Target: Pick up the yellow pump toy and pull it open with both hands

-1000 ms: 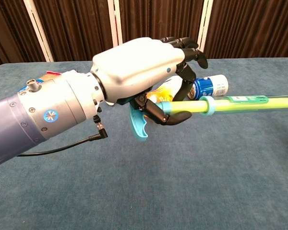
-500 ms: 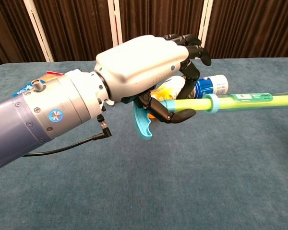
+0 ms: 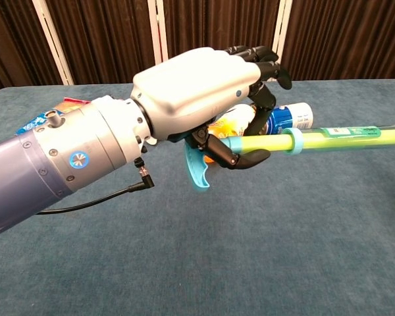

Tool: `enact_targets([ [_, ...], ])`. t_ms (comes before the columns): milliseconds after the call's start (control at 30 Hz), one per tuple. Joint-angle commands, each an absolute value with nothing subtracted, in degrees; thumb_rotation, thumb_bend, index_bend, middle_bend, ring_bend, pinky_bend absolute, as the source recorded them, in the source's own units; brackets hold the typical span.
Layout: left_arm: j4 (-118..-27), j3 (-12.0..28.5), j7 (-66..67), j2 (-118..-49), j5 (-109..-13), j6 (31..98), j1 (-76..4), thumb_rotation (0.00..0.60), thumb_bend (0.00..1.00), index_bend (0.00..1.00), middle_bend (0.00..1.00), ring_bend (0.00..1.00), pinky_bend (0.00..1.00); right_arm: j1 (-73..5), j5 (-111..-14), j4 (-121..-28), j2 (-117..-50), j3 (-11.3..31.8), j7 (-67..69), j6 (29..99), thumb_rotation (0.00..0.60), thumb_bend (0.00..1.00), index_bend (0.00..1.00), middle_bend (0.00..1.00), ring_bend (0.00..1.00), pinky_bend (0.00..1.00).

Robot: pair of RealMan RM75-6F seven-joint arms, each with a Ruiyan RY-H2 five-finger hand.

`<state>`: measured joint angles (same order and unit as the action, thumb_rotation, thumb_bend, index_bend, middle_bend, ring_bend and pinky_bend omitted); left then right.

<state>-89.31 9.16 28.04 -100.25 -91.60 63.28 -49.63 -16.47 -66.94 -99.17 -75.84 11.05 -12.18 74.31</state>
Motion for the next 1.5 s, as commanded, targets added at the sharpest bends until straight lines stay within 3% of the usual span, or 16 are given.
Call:
enact_targets([
  [33, -89.43, 8.99, 28.06, -100.05, -91.68, 63.43, -49.50, 0.600, 0.39, 0.63, 0.15, 0.00, 0.08, -16.44, -66.85, -99.19, -75.72, 11.04, -12.22, 74.36, 0.600, 0.37, 0.59, 0.02, 0.00, 0.00],
  [433, -90.69, 8.01, 27.66, -97.66, -92.10, 64.64, -48.25, 0.600, 0.39, 0.64, 0.15, 0.00, 0.08, -16.41, -65.47, -99.18, -75.25, 11.07, -13.22, 74.40, 0.600, 0.47, 0.67, 0.03, 0.00, 0.00],
  [833, -90.80, 5.92, 25.57, -94.93, -92.51, 66.57, -45.65, 0.600, 0.39, 0.64, 0.15, 0.00, 0.08, -16.20, -61.97, -98.89, -74.60, 12.21, -15.31, 75.26, 0.600, 0.48, 0.71, 0.04, 0.00, 0.00],
  [1500, -88.43, 1.20, 19.41, -88.79, -93.90, 71.83, -38.60, 0.600, 0.39, 0.64, 0.15, 0.00, 0.08, -13.25, -58.57, -99.81, -72.50, 13.58, -21.42, 83.22, 0.600, 0.48, 0.77, 0.05, 0.00, 0.00],
])
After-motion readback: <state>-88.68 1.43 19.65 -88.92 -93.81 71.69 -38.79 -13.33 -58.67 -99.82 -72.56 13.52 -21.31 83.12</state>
